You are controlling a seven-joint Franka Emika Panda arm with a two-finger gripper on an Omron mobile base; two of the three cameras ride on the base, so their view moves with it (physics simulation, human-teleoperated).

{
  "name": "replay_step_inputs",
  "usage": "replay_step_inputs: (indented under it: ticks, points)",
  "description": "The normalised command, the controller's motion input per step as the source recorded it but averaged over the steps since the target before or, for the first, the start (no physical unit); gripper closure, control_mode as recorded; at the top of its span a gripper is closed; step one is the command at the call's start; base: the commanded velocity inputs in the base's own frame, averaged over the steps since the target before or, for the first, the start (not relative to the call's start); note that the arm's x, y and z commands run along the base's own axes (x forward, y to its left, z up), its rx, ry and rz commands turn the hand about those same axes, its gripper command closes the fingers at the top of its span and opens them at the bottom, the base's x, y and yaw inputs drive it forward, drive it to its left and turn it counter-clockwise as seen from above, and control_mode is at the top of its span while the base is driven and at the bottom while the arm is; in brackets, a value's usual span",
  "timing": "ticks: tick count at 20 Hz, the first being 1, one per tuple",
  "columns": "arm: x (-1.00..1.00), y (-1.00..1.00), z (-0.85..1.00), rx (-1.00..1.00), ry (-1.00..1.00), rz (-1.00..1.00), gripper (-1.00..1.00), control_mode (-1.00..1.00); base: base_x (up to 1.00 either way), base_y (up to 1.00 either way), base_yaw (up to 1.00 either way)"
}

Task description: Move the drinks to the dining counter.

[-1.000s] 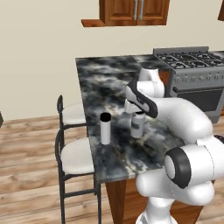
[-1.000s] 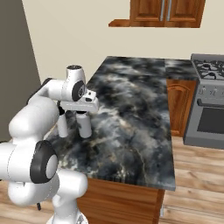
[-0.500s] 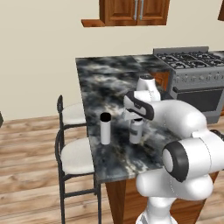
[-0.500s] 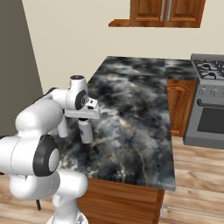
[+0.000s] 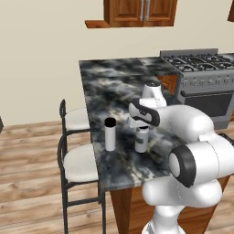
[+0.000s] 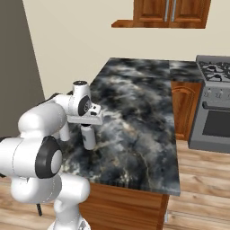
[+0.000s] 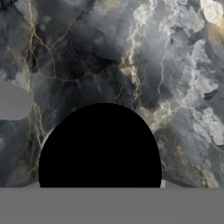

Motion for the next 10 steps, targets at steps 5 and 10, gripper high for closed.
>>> replay_step_inputs:
  ticks: [5,10]
  points:
    - [0.00,0.00,-0.12,0.00,0.00,0.00,-1.00,-1.00,0.00,0.00,0.00]
    - [0.00,0.00,0.00,0.00,0.00,0.00,-1.00,-1.00,0.00,0.00,0.00]
